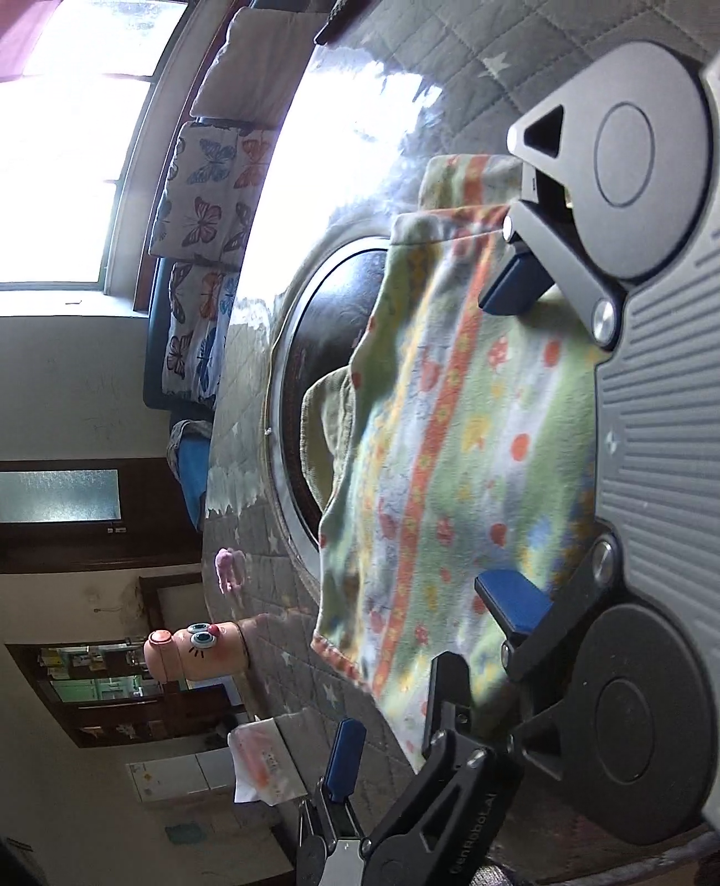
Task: Fold clothes
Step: 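Release the shirt and press the folded bundle flat with both grippers open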
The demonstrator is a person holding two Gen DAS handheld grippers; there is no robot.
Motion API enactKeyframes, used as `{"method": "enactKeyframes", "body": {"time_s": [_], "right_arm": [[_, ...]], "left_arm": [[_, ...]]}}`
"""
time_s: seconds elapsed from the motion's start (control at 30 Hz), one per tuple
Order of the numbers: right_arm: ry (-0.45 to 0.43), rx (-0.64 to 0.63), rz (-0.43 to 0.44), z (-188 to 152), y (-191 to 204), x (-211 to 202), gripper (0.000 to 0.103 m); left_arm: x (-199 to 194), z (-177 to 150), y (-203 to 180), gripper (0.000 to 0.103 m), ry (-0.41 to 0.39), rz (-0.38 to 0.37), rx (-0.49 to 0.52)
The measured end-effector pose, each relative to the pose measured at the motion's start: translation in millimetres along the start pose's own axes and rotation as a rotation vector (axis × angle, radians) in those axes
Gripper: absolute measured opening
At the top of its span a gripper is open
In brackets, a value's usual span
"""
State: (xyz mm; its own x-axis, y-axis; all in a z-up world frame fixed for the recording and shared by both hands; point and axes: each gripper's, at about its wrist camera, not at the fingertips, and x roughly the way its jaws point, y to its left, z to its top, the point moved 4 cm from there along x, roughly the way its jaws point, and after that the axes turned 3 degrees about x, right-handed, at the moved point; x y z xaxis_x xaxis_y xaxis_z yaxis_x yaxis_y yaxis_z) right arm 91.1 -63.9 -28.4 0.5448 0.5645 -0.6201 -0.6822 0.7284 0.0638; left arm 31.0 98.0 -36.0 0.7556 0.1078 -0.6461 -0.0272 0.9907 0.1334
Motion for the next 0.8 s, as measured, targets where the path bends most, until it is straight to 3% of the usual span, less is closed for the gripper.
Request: {"method": "enactKeyframes", "body": {"time_s": [0.57, 0.8], "right_arm": [[-0.003, 0.026, 0.026, -21.3, -17.5, -23.2, 0.103], [-0.026, 0.053, 0.053, -8.6, -23.4, -27.6, 0.103]], "left_arm": [[0.0, -5.0, 19.8, 0.103, 0.017, -0.019, -0.12], [11.3, -1.6, 42.9, 0.103, 0.032, 0.053, -0.164]]}}
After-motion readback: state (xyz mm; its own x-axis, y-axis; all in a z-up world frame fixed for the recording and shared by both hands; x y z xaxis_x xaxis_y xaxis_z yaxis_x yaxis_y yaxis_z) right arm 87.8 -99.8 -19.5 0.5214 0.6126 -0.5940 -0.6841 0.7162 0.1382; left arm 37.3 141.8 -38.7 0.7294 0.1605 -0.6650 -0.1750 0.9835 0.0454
